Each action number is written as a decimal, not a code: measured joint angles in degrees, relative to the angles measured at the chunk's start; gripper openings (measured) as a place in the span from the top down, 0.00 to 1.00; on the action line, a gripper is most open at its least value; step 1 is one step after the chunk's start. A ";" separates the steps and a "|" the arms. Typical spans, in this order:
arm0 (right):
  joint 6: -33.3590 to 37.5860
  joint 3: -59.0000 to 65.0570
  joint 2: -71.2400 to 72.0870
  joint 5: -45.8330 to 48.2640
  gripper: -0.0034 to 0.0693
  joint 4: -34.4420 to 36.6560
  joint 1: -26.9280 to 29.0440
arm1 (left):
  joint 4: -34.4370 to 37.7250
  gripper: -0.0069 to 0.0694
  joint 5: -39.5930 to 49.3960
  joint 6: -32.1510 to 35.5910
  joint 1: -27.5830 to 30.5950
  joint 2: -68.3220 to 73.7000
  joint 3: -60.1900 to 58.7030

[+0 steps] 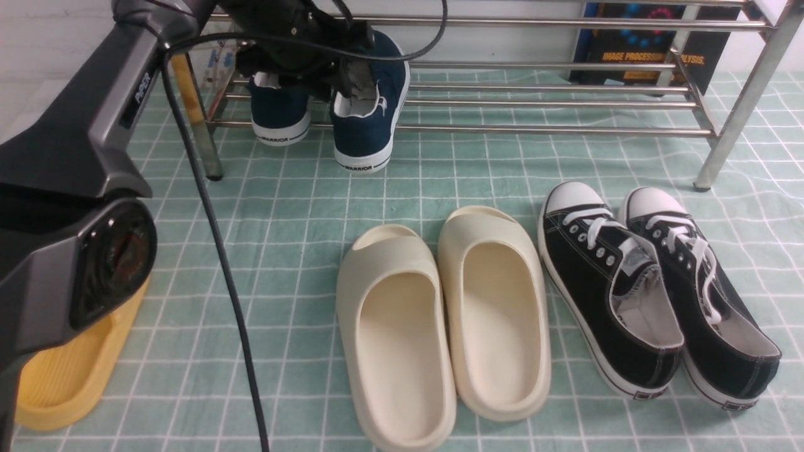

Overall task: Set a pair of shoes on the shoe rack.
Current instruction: Use the left arm to put a shoe into the shoe rack

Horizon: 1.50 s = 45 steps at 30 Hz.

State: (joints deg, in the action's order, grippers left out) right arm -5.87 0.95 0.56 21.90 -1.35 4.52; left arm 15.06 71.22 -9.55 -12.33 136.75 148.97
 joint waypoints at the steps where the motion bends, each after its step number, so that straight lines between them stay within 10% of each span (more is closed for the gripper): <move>1: 0.00 0.00 0.00 0.00 0.62 0.00 0.00 | -0.12 0.70 0.28 0.00 0.00 -0.37 0.39; 10: 0.00 0.00 0.00 0.00 0.62 0.00 0.00 | -3.41 0.92 0.53 0.37 -0.18 -8.08 0.80; 24: 0.00 0.00 0.00 0.00 0.62 0.00 0.00 | -15.82 0.93 0.48 1.72 -14.00 -16.75 -21.90; 45: 0.00 0.00 0.00 0.00 0.62 0.00 0.00 | -24.74 0.93 -16.58 -2.65 -14.20 -10.70 -33.93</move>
State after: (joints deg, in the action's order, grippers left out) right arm -5.87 0.95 0.56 21.90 -1.35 4.52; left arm -9.68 54.64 -12.20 -26.53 126.06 115.04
